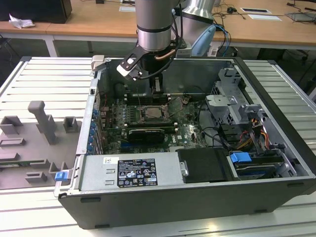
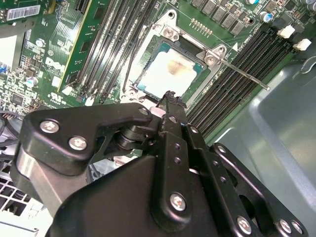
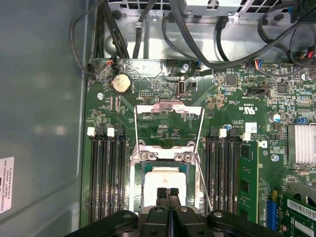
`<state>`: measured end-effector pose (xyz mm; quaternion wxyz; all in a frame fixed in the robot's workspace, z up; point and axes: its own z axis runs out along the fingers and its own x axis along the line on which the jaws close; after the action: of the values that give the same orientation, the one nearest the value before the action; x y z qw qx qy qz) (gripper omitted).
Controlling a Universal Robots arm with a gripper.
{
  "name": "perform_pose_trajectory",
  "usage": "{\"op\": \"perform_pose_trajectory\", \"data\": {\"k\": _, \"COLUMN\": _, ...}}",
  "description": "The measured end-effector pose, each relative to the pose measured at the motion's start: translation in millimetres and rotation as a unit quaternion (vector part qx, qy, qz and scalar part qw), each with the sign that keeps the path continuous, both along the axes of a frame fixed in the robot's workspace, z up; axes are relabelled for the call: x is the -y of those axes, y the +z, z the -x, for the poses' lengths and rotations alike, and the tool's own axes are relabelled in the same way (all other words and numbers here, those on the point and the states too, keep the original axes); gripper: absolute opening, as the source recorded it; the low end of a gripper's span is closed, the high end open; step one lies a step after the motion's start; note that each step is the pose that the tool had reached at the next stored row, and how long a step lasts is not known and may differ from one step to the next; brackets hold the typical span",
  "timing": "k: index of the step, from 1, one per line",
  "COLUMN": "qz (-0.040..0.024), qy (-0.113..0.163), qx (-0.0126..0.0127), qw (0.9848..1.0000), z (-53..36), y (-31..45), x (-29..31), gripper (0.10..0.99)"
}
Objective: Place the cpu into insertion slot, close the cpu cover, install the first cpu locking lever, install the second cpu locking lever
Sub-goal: 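Close the cpu cover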
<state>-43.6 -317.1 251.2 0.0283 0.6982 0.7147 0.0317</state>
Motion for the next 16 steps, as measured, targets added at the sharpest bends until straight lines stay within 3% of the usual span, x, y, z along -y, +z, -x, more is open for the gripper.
{"op": "perform_pose_trajectory", "data": {"k": 16, "qz": 0.0004, "qy": 0.003, "qx": 0.0000, "qw": 1.0000, "z": -0.5, "y": 1.3, "x": -0.3, "gripper": 0.106}}
